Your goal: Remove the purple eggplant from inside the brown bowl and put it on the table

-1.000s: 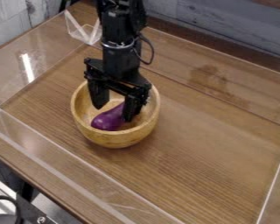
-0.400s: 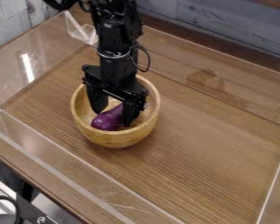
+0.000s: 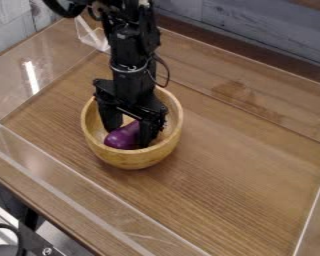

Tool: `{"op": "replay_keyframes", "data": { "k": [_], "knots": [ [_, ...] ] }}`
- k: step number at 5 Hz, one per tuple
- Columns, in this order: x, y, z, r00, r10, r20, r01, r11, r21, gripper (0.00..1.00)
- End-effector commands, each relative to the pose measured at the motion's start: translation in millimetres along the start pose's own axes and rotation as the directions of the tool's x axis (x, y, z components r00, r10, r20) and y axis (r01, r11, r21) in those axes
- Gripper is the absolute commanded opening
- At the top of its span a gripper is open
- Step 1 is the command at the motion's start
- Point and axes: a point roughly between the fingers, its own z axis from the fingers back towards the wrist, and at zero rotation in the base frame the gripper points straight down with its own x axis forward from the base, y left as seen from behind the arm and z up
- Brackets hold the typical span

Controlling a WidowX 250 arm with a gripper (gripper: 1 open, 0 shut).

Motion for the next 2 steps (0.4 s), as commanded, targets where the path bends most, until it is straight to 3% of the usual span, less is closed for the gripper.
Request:
{"op": "replay_keyframes", "data": {
  "k": [1,2],
  "knots": [
    [4.5,3.8,4.9,0.999,0.010,0.035,-0.010,1.000,0.003,0.00],
    [3.4,3.4,5.4,0.999,0.014,0.034,-0.014,1.000,0.000,0.00]
  ]
}}
